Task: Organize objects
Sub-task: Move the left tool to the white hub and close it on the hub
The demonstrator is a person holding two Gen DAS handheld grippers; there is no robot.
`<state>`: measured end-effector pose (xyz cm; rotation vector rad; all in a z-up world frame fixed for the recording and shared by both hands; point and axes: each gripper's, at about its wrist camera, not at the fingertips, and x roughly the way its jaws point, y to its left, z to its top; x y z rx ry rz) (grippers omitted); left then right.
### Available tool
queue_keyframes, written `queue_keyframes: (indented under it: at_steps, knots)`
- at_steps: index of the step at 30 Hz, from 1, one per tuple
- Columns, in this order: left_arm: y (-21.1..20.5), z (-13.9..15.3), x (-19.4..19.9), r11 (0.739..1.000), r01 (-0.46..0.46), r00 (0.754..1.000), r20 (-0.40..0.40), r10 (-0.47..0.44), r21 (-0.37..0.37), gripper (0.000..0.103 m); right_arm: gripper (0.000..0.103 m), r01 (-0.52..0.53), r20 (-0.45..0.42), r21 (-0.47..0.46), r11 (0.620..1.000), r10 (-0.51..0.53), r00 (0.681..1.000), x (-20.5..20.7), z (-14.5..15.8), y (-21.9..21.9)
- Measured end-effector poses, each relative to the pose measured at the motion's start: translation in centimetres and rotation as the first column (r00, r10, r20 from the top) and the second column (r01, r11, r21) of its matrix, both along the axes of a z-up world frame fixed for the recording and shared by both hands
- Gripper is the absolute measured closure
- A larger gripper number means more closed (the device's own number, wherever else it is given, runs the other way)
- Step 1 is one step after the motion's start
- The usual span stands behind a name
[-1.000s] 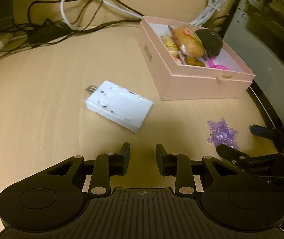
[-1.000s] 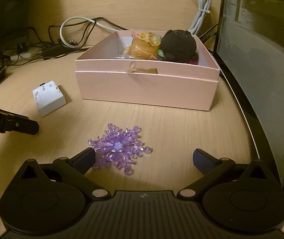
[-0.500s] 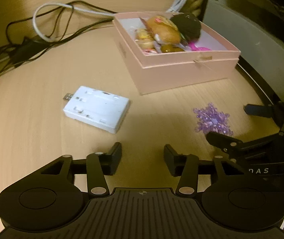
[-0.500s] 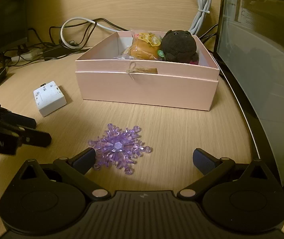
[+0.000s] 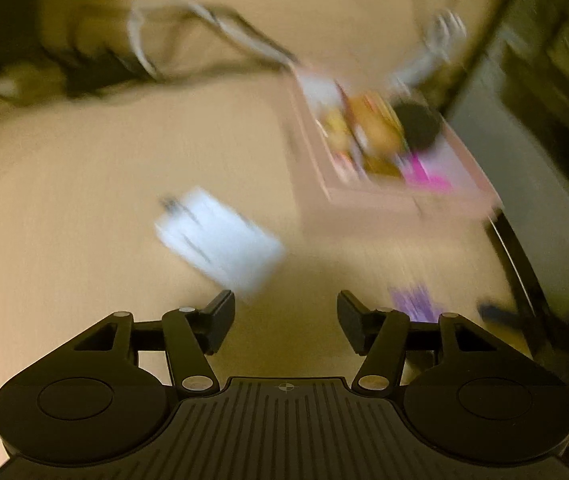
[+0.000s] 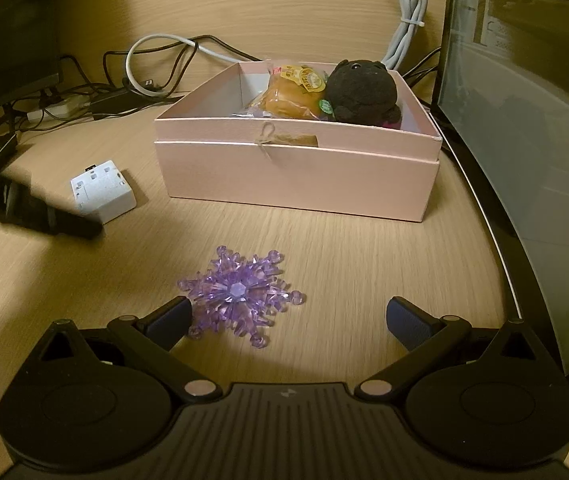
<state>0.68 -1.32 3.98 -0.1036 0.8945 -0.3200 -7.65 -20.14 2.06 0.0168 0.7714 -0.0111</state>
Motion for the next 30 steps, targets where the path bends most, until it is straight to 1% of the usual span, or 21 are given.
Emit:
queue_keyframes:
  at_steps: [2,4,6,7,9,11,13,15,17,18,22,26,30]
  knots:
    - [0.1,1.1,0.7,0.999,-0.040,0.996,0.082,0.038,0.027,0.042,0.000,0.000,-0.001,-0.001,1.000,0.000,1.000,0.0,0.0,0.0]
    - [-0.3,1.6,1.8,0.998,-0.028,0.993,0.116,0.022,0.052,0.042,0.000,0.000,-0.001,-0.001,1.000,0.000,1.000,0.0,0.0,0.0]
    - [-0.7,1.5,2.7,0.996,-0.023,0.992,0.123,0.012,0.084,0.042,0.000,-0.001,-0.001,-0.001,1.000,0.001,1.000,0.0,0.1,0.0]
    - [-0.7,1.5,3.0,0.995,-0.041,0.992,0.119,0.030,0.090,0.042,0.000,-0.001,-0.001,-0.001,1.000,0.001,1.000,0.0,0.1,0.0]
    - [0.4,1.7,2.9,0.994,-0.097,0.989,0.114,0.090,0.053,0.042,0.000,-0.002,0.000,0.000,1.000,0.002,1.000,-0.1,0.1,0.1]
    - [1.5,1.5,2.6,0.989,-0.141,0.986,0.095,0.138,0.033,0.042,0.000,0.000,-0.001,0.000,1.000,0.000,1.000,-0.1,0.1,0.1]
    - [2.5,0.8,2.5,0.984,-0.180,0.983,0.036,0.180,-0.005,0.042,0.000,0.000,-0.003,-0.005,1.000,0.000,1.000,-0.1,0.1,0.2]
    - [2.8,-0.1,2.8,0.981,-0.193,0.981,-0.031,0.192,-0.033,0.042,0.000,-0.014,-0.012,0.000,1.000,0.014,1.000,-0.1,0.3,0.3]
    - [2.7,-0.4,3.0,0.981,-0.190,0.981,-0.047,0.189,-0.030,0.042,0.000,-0.070,0.025,0.018,0.997,0.070,0.997,-0.5,1.3,0.9]
    - [2.9,-0.3,2.8,0.981,-0.192,0.981,-0.046,0.190,-0.031,0.042,0.000,-0.110,0.042,0.014,0.994,0.110,0.993,-0.6,1.8,1.6]
    - [4.1,0.0,2.8,0.978,-0.208,0.977,-0.049,0.207,-0.017,0.042,0.000,-0.276,0.074,-0.027,0.961,0.278,0.958,0.9,2.9,5.2]
    - [6.0,0.3,2.3,0.974,-0.225,0.973,-0.054,0.224,-0.012,0.042,0.000,-0.367,0.051,-0.035,0.929,0.369,0.928,4.6,2.3,8.5]
    - [8.4,0.5,1.3,0.970,-0.240,0.970,-0.057,0.238,-0.028,0.042,0.000,-0.398,0.007,-0.049,0.916,0.399,0.917,8.0,1.0,11.1]
